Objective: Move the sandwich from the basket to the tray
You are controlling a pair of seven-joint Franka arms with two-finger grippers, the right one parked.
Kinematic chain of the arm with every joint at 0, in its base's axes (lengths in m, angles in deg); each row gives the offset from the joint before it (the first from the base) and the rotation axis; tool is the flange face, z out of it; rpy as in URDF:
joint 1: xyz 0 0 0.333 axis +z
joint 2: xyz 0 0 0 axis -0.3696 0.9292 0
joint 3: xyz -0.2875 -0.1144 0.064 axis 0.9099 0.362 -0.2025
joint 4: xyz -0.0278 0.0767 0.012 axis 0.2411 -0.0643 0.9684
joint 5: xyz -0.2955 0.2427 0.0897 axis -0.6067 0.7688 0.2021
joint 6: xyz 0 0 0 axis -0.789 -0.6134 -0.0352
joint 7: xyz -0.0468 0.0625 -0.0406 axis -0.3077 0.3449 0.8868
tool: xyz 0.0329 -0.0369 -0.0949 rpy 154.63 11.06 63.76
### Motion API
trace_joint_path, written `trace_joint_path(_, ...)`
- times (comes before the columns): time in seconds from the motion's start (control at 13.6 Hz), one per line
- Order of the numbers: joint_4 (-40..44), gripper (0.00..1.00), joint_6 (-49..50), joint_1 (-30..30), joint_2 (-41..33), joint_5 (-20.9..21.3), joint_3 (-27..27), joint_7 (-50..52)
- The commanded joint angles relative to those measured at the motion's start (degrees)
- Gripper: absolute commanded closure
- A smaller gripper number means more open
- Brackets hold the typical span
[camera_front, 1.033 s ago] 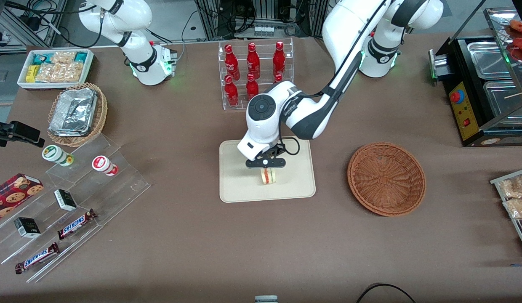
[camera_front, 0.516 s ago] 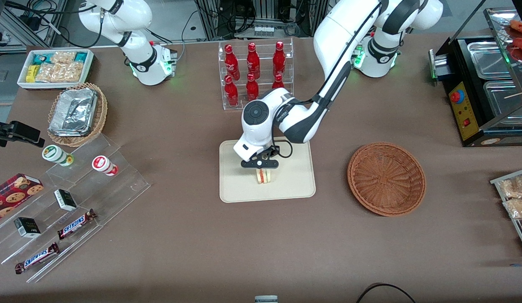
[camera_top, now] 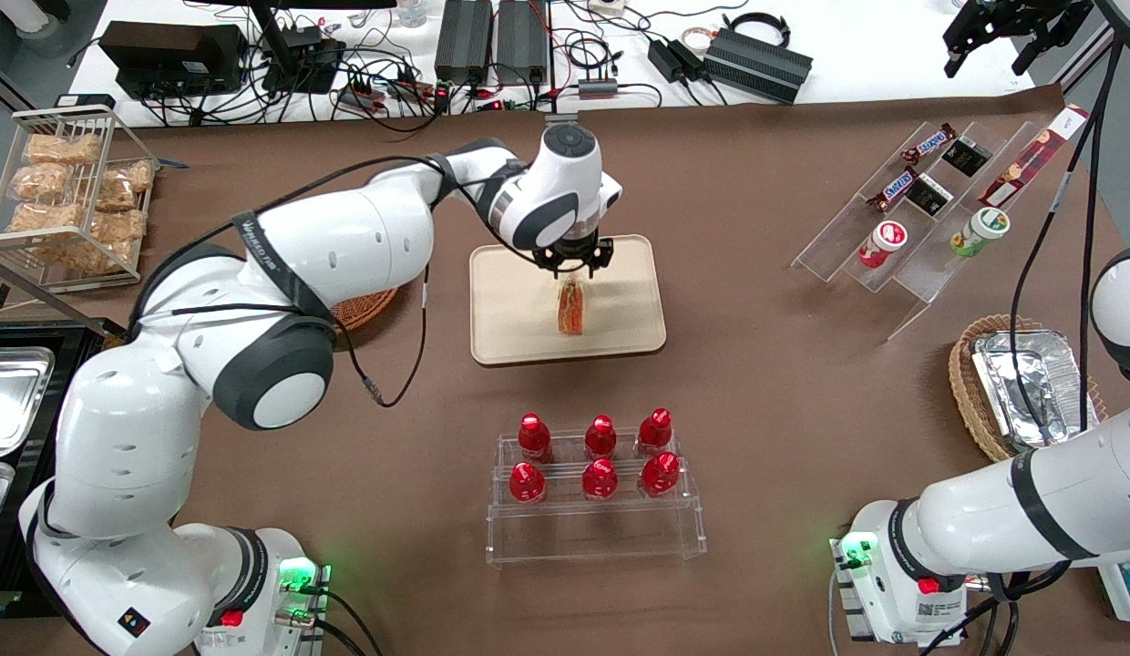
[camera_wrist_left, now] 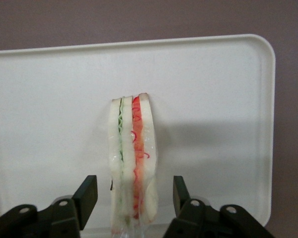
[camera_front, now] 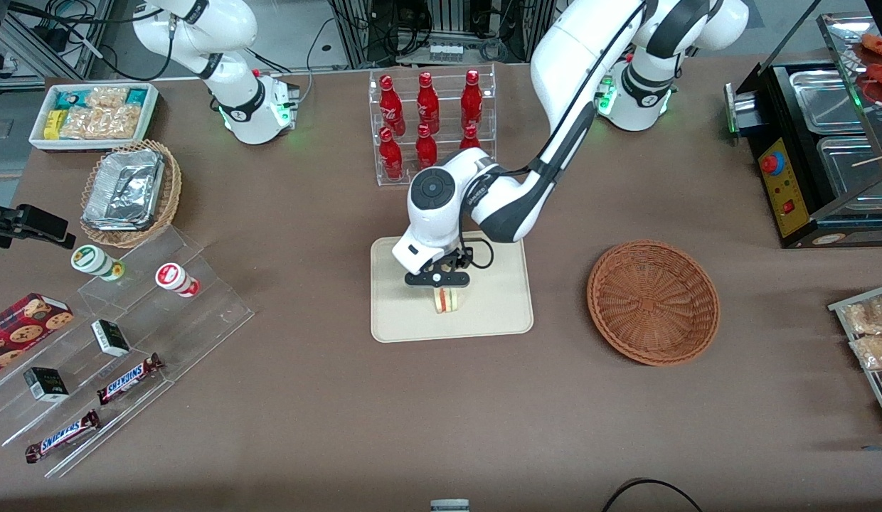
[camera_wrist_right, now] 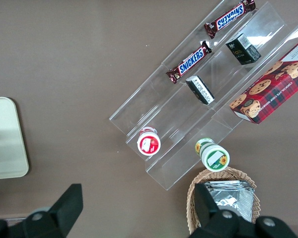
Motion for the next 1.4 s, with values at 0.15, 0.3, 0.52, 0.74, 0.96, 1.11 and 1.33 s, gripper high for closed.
trace_joint_path(0.15,-1.1,0.00,12.5,-0.2,-13.3,-0.8,-5.0,0.1)
trace_joint_path(0.3,-1.3,0.00,17.1,-0.1,-17.8,-0.8,-7.3,0.0)
trace_joint_path(0.52,-1.4,0.00,24.0,-0.1,-23.6,-0.8,-13.3,-2.1)
trace_joint_path(0.74,-1.4,0.00,28.3,-0.1,-26.3,-1.2,-18.5,-8.8)
trace_joint_path(0.96,-1.5,0.00,29.3,-0.1,-28.3,-1.3,-23.1,-13.2)
trace_joint_path(1.11,-1.5,0.00,31.0,-0.1,-29.8,-2.4,-25.8,-16.7)
trace_joint_path(1.33,-1.4,0.00,33.2,-0.1,-32.0,-3.5,-30.4,-23.5)
